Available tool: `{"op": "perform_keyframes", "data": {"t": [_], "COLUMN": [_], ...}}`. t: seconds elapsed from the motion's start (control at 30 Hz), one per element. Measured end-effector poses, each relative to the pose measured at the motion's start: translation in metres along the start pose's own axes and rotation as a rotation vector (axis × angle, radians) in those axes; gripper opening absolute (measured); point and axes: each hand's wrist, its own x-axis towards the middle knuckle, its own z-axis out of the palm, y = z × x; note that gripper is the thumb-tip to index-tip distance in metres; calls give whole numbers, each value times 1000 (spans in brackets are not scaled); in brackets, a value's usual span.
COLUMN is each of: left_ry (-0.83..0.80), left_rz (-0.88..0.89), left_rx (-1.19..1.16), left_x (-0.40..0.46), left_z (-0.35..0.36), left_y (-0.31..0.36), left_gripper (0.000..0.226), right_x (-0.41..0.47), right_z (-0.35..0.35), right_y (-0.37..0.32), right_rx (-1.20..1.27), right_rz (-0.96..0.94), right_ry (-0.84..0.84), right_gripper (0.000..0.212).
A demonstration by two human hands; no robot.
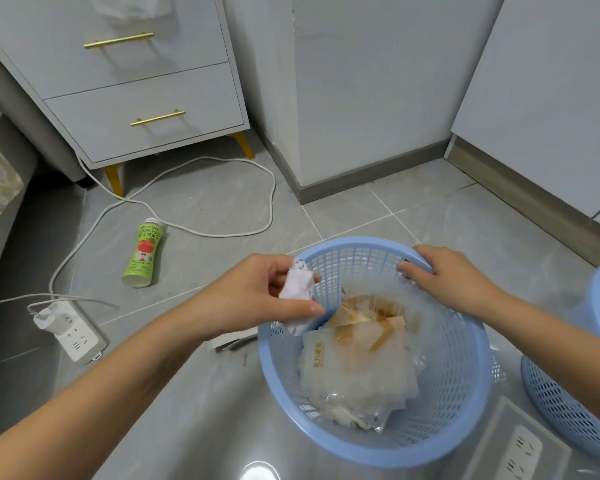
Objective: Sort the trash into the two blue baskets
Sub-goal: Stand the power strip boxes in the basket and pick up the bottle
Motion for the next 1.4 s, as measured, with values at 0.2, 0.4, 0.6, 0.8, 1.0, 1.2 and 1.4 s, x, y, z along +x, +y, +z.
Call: {"op": "perform_keyframes", "data": {"t": [0.2,0.4,0.6,0.8,1.0,1.2,1.4], "left_ry": [-100,255,612,205,150,278,425], "left_rz": [-61,-69,-232,-305,-197,-326,-326], "left_rx": [-33,-344,5,611,864,613,55], "left_x": [8,17,61,82,94,85,60], "left_z": [13,-9,-24,-5,3,-9,-36], "left_y": [3,-11,-107,-163,-177,-174,-159], "left_gripper": [35,14,26,112,114,98,37], "right_x": [-7,-17,-26,-30,-31,-32,-31], "right_z": [-1,-2,-8,-15,-12,-12,-10], "right_y": [2,2,14,22,22,23,23], "right_rx": [-10,-96,-172,-193,-194,-175,-174], "right_rz": [5,-5,28,60,78,67,63], "right_ry": [-1,-1,16,38,56,71,70], "right_gripper": [27,27,33,31,30,30,30]}}
